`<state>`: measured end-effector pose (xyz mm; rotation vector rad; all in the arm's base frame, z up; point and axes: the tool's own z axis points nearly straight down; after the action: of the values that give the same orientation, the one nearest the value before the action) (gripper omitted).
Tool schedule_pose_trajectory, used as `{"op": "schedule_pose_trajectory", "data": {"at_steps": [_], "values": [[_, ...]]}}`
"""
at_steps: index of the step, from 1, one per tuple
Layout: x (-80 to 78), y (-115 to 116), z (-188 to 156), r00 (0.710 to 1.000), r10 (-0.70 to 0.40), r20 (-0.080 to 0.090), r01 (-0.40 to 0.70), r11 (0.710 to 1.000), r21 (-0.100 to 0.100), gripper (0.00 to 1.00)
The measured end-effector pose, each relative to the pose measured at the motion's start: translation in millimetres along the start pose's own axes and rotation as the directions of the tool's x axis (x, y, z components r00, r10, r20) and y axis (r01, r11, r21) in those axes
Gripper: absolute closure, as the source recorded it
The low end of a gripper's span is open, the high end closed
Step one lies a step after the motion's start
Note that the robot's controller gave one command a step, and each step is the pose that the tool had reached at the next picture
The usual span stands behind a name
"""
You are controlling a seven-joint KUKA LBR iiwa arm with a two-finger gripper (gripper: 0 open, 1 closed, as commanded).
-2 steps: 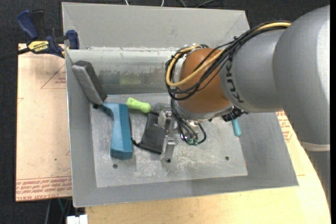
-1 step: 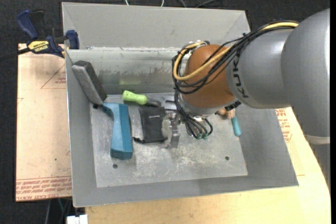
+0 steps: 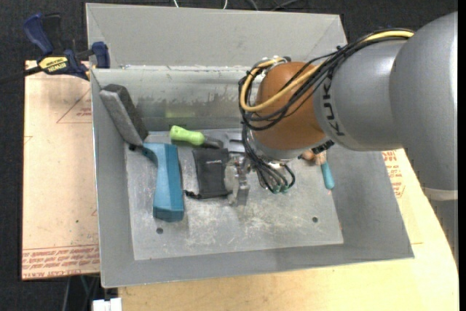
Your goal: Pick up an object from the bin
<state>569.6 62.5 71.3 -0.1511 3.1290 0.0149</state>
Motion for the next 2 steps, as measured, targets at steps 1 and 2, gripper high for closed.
{"op": "schedule_pose_trajectory", "data": {"at_steps": [1, 2], "values": [[1.3, -5.4, -72.8, 0.997, -0.072, -0.002, 0.072, 0.997, 0.0, 1.0], [-1.4, -7.6, -110.0, 0.998, -0.064, -0.002, 0.064, 0.998, -0.001, 1.0]]}}
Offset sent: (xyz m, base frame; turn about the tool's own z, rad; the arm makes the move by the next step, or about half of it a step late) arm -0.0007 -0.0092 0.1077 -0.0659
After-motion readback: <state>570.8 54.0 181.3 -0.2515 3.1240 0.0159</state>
